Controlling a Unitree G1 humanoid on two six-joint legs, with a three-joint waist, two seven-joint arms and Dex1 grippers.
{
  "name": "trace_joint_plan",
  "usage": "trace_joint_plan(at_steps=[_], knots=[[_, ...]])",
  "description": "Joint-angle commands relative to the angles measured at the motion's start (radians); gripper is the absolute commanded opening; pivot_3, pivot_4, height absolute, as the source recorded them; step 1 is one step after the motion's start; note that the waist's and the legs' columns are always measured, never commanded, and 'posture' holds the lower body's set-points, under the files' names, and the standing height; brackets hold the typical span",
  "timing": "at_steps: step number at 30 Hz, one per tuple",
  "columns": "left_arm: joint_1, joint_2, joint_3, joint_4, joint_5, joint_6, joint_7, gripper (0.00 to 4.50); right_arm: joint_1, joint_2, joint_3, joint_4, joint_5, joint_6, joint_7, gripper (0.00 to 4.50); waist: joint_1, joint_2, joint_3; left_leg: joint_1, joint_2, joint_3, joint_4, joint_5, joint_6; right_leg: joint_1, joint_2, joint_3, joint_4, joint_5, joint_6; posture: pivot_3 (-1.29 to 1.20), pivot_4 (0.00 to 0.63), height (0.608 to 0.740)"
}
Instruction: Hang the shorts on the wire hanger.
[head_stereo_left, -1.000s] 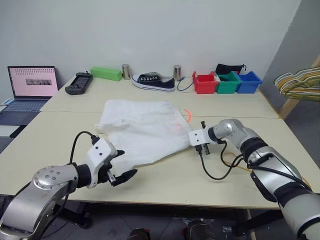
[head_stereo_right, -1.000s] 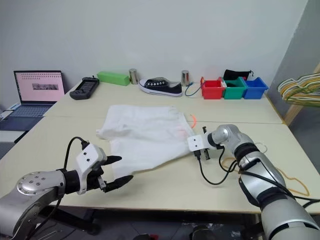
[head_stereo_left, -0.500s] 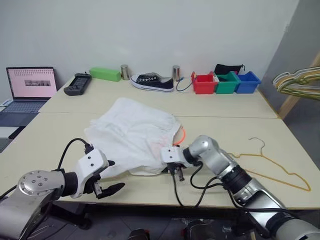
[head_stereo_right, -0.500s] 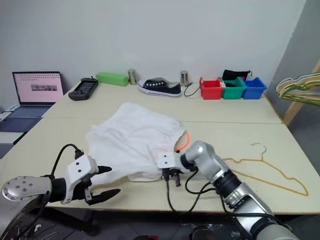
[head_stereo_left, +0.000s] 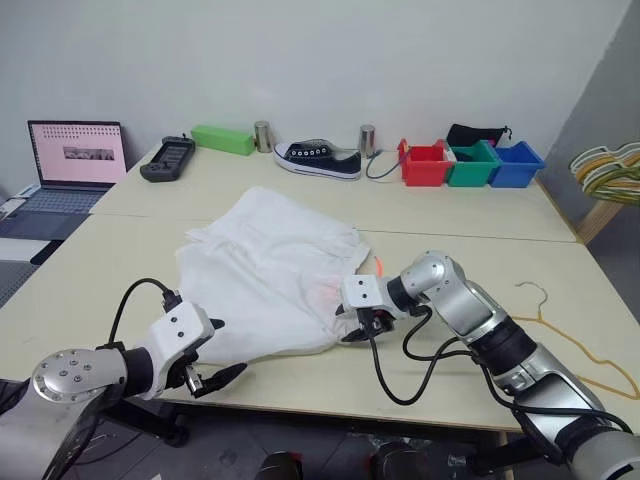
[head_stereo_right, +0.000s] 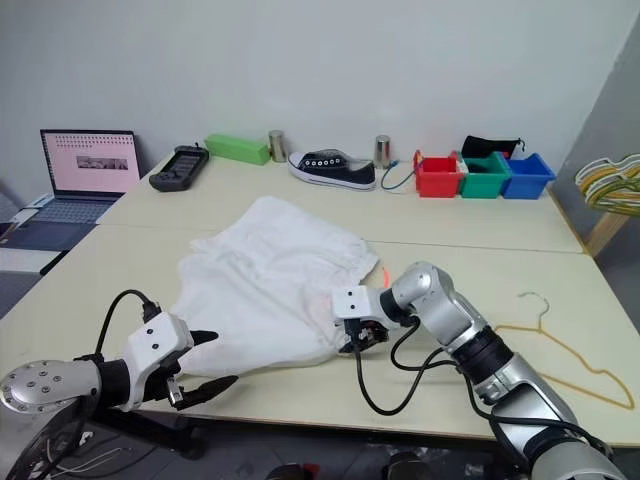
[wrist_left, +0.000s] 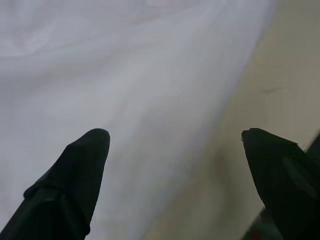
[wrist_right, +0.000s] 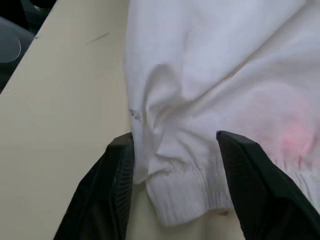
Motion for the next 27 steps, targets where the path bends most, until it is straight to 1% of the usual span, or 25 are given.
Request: trace_joint_plan(at_steps=[1,2,6,11,15,18,22,24,25,27], knots=[[0.056,-0.024,0.035,0.016,0.043,-0.066,0.011,4.5,0.007,-0.007,-0.011,-0.025,0.006,-0.038,-0.041,3.67,0.0,0.0,0.0,0.0,0.0,0.0,0.0,0.0,0.0,0.0,0.0,0.0,0.0,0.0,0.0,0.02,0.041,0.74],[0.068,-0.03,0.031,0.024,0.052,-0.081,0.013,4.5,0.008,-0.007,-0.008,-0.019,0.005,-0.045,-0.048,3.86,0.001,0.0,0.0,0.0,0.0,0.001,0.0,0.0,0.0,0.0,0.0,0.001,0.0,0.0,-0.001,0.02,0.041,0.74],[0.098,-0.042,0.011,0.083,0.107,-0.146,0.019,4.5,0.014,-0.01,0.001,-0.011,0.004,-0.062,-0.056,3.86,0.002,0.0,0.0,0.0,0.0,0.001,0.0,0.0,0.0,-0.002,0.0,0.0,0.0,-0.001,-0.001,0.02,0.039,0.74],[0.122,-0.033,0.038,0.188,0.191,-0.249,0.037,4.5,0.022,-0.022,0.0,-0.023,0.01,-0.067,-0.054,3.86,0.002,-0.001,0.0,0.002,0.0,0.001,0.0,0.0,0.0,-0.002,0.0,0.001,-0.001,-0.001,-0.001,0.01,0.036,0.74],[0.145,-0.026,0.053,0.253,0.206,-0.283,0.016,4.5,0.029,-0.026,0.002,-0.03,0.013,-0.066,-0.06,3.86,0.002,-0.001,0.0,0.002,0.001,0.002,0.0,0.0,0.0,-0.003,0.0,0.0,-0.001,-0.001,-0.001,0.01,0.033,0.74],[0.122,-0.03,0.042,0.32,0.219,-0.318,0.024,4.5,0.026,-0.023,0.003,-0.024,0.011,-0.066,-0.066,3.86,0.002,-0.001,0.0,0.002,0.002,0.002,0.0,0.0,0.0,-0.003,0.0,0.0,-0.001,-0.001,-0.001,0.01,0.033,0.74],[0.058,-0.048,-0.005,0.428,0.256,-0.393,0.056,4.5,0.025,-0.02,0.006,-0.018,0.009,-0.068,-0.071,3.86,0.002,0.0,0.0,0.003,0.005,0.005,0.0,0.0,0.0,-0.003,0.0,-0.001,0.0,-0.001,-0.001,0.01,0.033,0.74],[0.037,-0.052,-0.013,0.465,0.263,-0.416,0.063,4.13,0.024,-0.019,0.007,-0.013,0.007,-0.071,-0.073,3.91,0.002,0.0,0.0,0.004,0.006,0.007,0.0,0.0,0.0,-0.003,0.0,-0.001,0.0,-0.001,-0.001,0.01,0.033,0.74],[0.027,-0.055,-0.012,0.482,0.264,-0.427,0.066,4.07,0.024,-0.019,0.008,-0.011,0.006,-0.071,-0.074,3.91,0.002,0.0,0.0,0.004,0.007,0.009,0.0,0.0,0.0,-0.002,0.0,-0.001,0.0,-0.001,-0.001,0.01,0.033,0.74],[0.014,-0.059,-0.008,0.506,0.263,-0.441,0.071,3.58,0.025,-0.019,0.008,-0.009,0.005,-0.072,-0.077,3.91,0.002,0.0,0.0,0.005,0.008,0.011,0.0,0.0,0.0,-0.002,0.0,-0.001,0.0,-0.001,-0.001,0.01,0.033,0.74]])
